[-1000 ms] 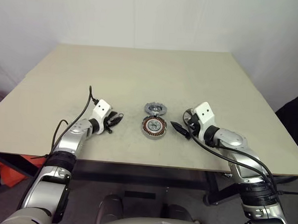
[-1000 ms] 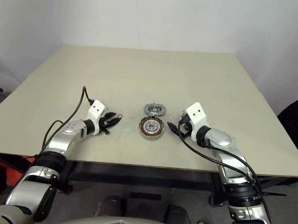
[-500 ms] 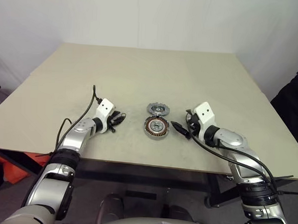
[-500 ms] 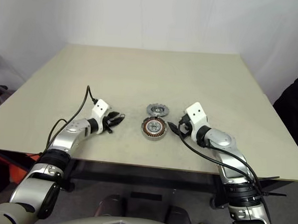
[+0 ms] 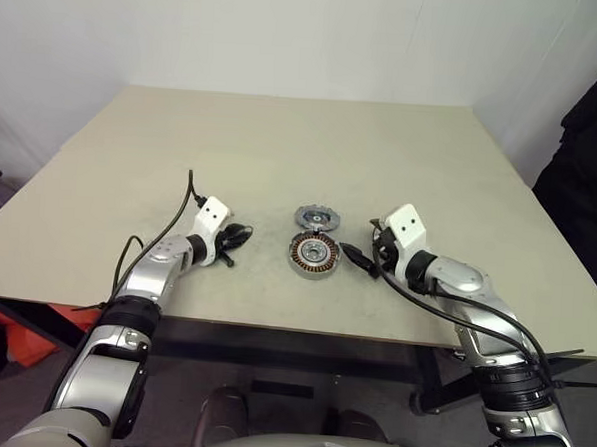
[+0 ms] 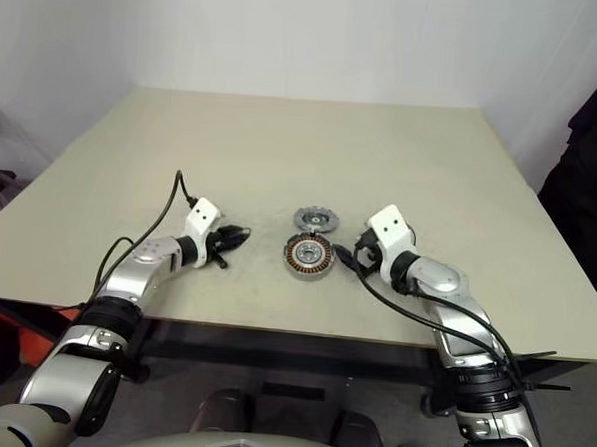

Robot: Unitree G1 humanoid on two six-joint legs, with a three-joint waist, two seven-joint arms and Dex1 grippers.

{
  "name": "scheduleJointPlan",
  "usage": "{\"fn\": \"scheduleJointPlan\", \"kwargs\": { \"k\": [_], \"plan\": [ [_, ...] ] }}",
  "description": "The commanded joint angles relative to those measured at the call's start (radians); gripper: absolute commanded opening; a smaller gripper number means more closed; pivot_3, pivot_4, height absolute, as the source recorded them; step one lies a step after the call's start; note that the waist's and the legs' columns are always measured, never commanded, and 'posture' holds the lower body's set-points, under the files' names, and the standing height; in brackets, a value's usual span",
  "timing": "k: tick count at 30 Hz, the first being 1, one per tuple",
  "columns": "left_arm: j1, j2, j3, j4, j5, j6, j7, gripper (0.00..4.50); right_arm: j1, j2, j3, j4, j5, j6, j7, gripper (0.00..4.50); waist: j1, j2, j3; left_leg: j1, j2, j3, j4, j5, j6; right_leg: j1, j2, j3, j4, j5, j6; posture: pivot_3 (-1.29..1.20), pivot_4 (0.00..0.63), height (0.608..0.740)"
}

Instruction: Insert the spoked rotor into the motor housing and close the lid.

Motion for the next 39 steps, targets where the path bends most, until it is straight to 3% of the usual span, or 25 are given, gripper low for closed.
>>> {"fn": "scheduleJointPlan", "kwargs": {
  "k": [1, 8, 21, 39],
  "plan": [
    [-0.009, -0.029, 0.056, -0.130, -0.162, 0.111, -0.108, 0.77, 0.005, -0.011, -0.004, -0.033, 0.003, -0.017, 0.010, 4.50, 0.001, -0.001, 0.000, -0.001, 0.000, 0.000, 0.000, 0.000, 0.000, 0.000, 0.000, 0.000, 0.000, 0.001, -0.002, 0.00, 0.000, 0.740],
    [-0.054, -0.014, 0.033, -0.240, -0.250, 0.223, -0.218, 0.77, 0.070, -0.061, -0.015, -0.108, 0.020, 0.000, 0.050, 4.50, -0.001, -0.001, 0.001, -0.003, 0.000, 0.000, -0.002, 0.000, 0.000, -0.003, 0.001, 0.000, -0.001, 0.002, -0.004, 0.00, 0.000, 0.740],
    [-0.202, -0.066, -0.174, -0.067, -0.095, 0.061, -0.359, 0.77, 0.184, -0.126, -0.058, -0.226, 0.017, 0.032, 0.037, 4.50, -0.001, -0.001, 0.001, -0.002, 0.000, 0.001, -0.002, 0.000, 0.000, -0.002, 0.001, 0.000, -0.002, -0.001, 0.002, 0.00, 0.000, 0.740],
    [-0.200, -0.091, -0.213, -0.012, -0.007, -0.002, -0.349, 0.77, 0.172, -0.112, -0.070, -0.242, 0.016, 0.062, -0.012, 4.50, 0.002, -0.001, 0.001, -0.002, 0.000, 0.000, -0.002, 0.000, 0.000, -0.002, 0.000, 0.000, -0.002, 0.001, -0.003, 0.00, 0.000, 0.740]
  ]
}}
